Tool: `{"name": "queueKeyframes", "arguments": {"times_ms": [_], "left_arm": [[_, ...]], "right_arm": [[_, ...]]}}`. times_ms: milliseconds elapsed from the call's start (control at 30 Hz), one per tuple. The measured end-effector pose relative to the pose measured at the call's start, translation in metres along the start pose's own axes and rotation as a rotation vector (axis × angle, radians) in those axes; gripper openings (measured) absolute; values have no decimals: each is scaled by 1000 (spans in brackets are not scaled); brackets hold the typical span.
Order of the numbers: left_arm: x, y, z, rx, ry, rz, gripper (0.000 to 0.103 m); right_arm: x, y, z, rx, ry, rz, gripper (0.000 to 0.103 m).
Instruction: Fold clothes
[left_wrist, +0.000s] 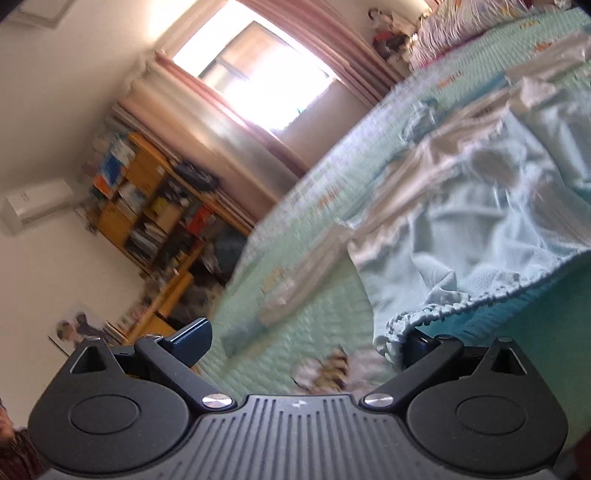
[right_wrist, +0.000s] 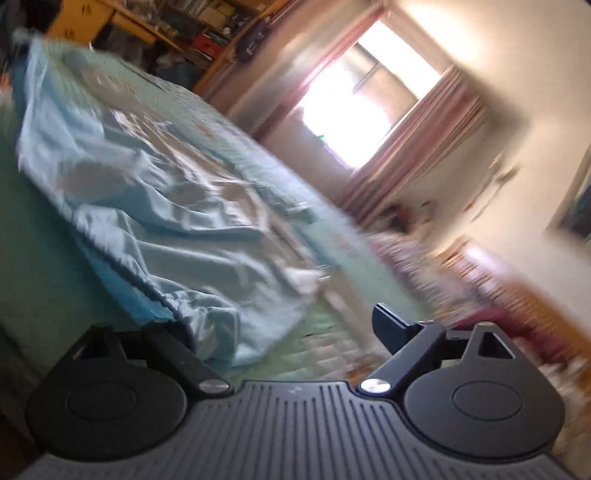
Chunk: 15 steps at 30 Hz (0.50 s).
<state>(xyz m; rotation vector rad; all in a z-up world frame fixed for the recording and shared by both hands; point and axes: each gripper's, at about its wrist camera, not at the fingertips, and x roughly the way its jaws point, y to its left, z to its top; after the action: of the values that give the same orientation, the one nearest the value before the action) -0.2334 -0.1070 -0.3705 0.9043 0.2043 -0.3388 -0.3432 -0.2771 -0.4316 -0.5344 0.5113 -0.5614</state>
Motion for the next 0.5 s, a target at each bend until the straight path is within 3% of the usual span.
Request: {"name": "queueKeyframes", "arguments": {"times_ms": [33,67,200,267,333,433,500], "left_arm": [[1,-1,-2,-5,8,-9,101],[2,-1,-3,-8,13,-17,101],[-6,6,4,-10,-25,-31,91],[-15,15,14,-6,-47,-42,80],[-31,29,24,-18,-67,-54,77],[-61,49,36,-21,-72,-102,77],[-75,61,38,-48,-57,-181,78]], "right_arm": [[3,-3,1,23,13,32,69],[7,-6,2,41,29,58,54],[3,-13,10,75,27,92,25],[-5,-22,20,97,11,101,18],[-16,-34,26,115,-6,126,11],[-34,-62,40,184,-3,189,10],[-43,-83,46,247,19,246,10]]}}
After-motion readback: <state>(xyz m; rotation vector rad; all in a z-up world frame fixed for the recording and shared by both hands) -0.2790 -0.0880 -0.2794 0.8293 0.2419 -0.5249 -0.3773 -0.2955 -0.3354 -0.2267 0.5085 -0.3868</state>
